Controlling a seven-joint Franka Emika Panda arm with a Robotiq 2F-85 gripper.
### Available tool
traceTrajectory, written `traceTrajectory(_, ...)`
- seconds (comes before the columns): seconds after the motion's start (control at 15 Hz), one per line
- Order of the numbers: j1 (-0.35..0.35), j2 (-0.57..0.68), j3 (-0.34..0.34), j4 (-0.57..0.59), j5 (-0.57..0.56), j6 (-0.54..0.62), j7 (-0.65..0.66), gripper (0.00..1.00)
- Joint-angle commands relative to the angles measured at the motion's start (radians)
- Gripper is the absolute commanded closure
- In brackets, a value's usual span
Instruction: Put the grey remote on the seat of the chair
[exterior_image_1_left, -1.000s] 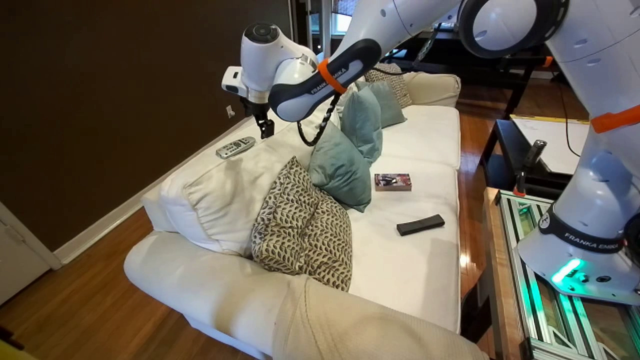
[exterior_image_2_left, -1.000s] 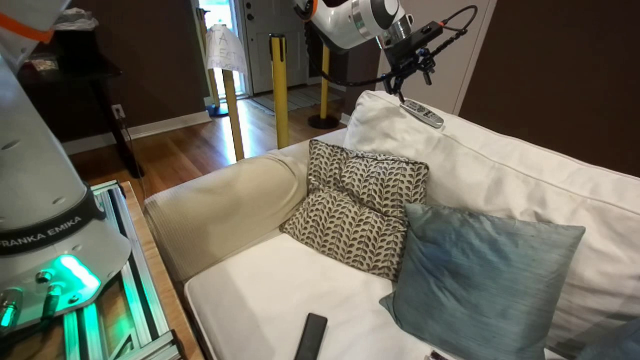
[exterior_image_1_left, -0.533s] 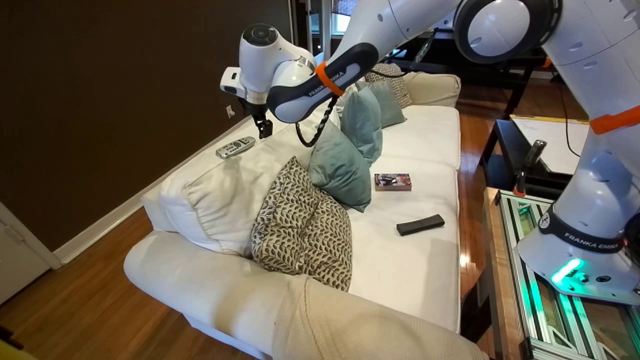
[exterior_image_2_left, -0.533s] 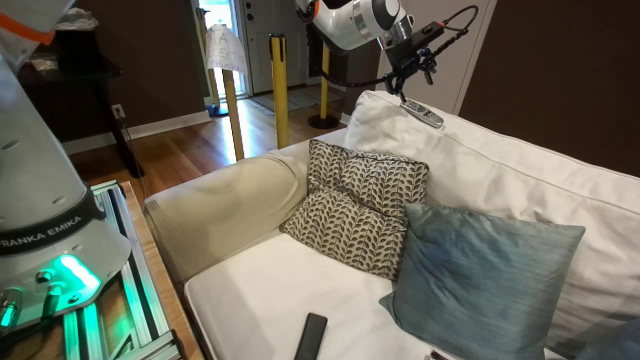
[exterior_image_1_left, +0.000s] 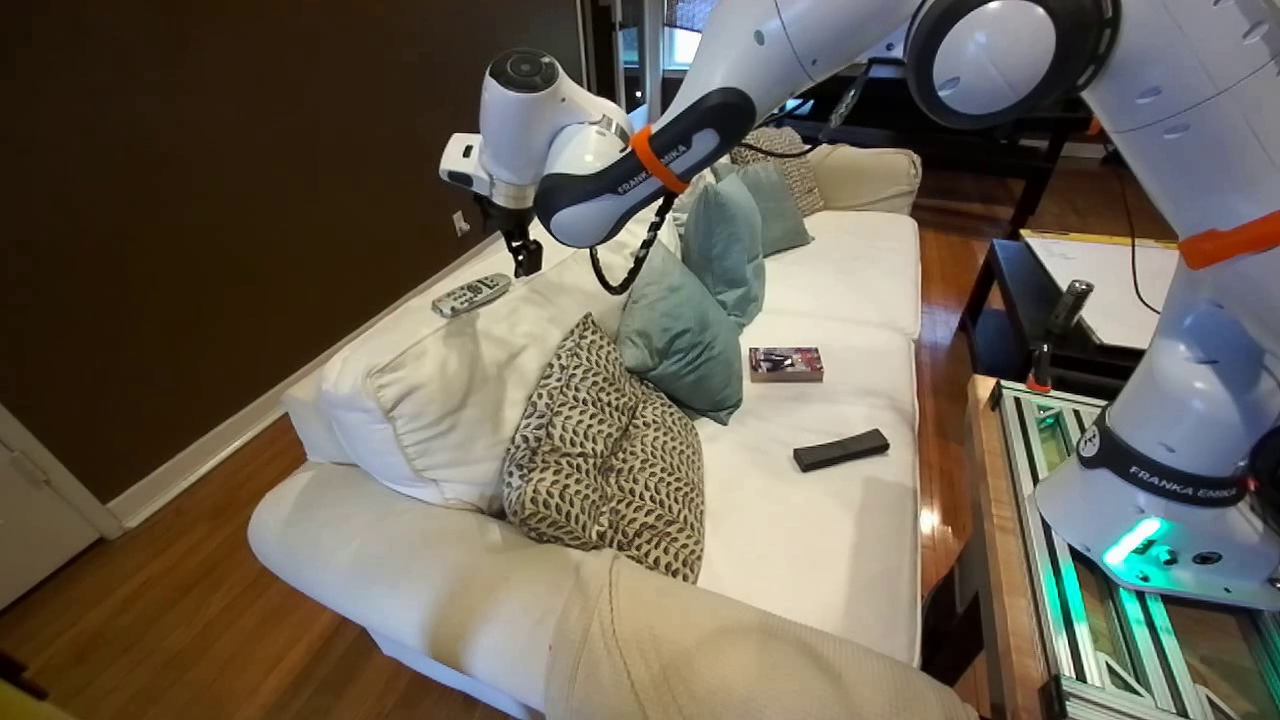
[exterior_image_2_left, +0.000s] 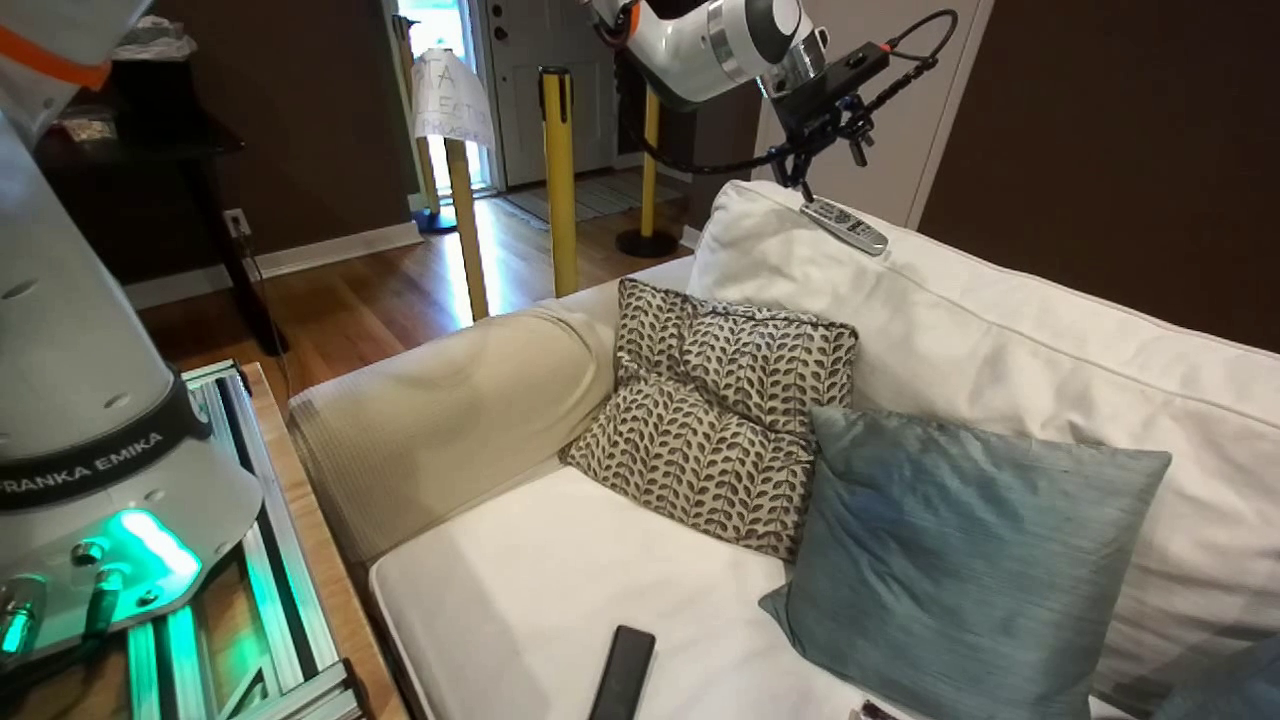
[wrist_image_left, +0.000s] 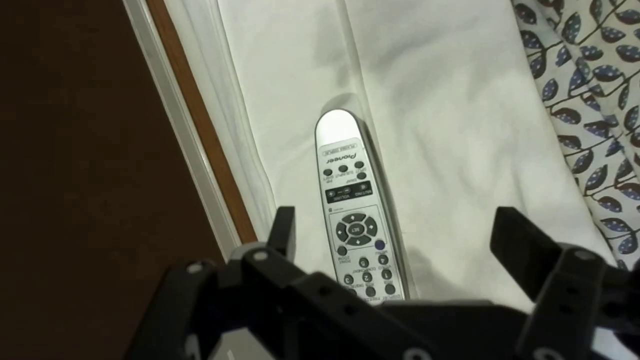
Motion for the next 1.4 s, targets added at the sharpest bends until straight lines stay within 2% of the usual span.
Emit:
traceTrajectory(0.0, -0.014, 0.047, 0.013, 0.037, 0.01, 0.045, -0.037, 0.0)
traceTrajectory(0.47, -0.029, 0.109, 0.033, 0.085, 0.023, 0.086, -0.107, 0.0)
traceTrajectory(1.07, -0.055, 0.217, 0.064, 0.205, 0.068, 0.093, -0.236, 0.0)
traceTrajectory(1.33, -0.048, 0.269, 0.055, 0.273, 0.089, 0.094, -0.256, 0.0)
